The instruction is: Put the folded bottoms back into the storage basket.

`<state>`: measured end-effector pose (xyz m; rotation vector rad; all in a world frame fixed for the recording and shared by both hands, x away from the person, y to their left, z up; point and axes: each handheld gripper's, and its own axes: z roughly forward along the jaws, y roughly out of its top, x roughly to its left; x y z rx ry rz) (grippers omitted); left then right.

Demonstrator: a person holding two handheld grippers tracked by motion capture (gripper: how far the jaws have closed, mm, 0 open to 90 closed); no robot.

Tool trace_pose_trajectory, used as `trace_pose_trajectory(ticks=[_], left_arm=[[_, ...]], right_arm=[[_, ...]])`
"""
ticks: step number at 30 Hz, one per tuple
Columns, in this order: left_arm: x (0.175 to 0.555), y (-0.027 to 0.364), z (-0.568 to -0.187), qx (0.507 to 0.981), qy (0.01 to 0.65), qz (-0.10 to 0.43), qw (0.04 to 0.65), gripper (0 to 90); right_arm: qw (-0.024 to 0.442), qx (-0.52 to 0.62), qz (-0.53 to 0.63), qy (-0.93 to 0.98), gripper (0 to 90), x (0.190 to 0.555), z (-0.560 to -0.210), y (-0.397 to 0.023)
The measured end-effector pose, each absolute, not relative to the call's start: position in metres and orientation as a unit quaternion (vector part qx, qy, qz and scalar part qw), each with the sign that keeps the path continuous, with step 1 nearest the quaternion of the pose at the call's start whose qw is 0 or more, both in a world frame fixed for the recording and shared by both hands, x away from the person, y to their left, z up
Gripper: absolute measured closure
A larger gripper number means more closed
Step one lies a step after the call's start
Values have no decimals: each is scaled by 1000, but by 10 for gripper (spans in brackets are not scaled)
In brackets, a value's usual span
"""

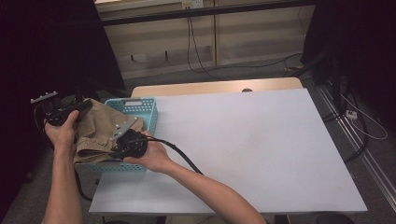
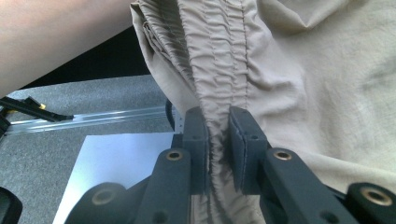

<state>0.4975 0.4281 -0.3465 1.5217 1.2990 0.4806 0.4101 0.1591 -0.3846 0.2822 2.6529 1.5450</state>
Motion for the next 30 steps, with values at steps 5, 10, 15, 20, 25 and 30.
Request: trace_pose_trajectory(ticks=[5,10,15,20,25,30], left_arm=[[499,426,-352,638,542,194,511,820],[500,425,-356,643,540,190,509,820],[502,420,-354,641,539,189,512,820],[503,414,-351,640,532,182,523,820],[504,408,-352,644,528,183,522,820],[508,400,-350,651,521,181,521,820]], right_arm=[[32,93,497,862,779,411,-390,160],[38,92,490,866,775,410,-395,163],[41,90,490,866,773,410,-396,162],[40,93,489,866,765,412,-397,162],[39,100,487,867,710,415,-399,157],[42,111,486,866,664,418,-399,151]])
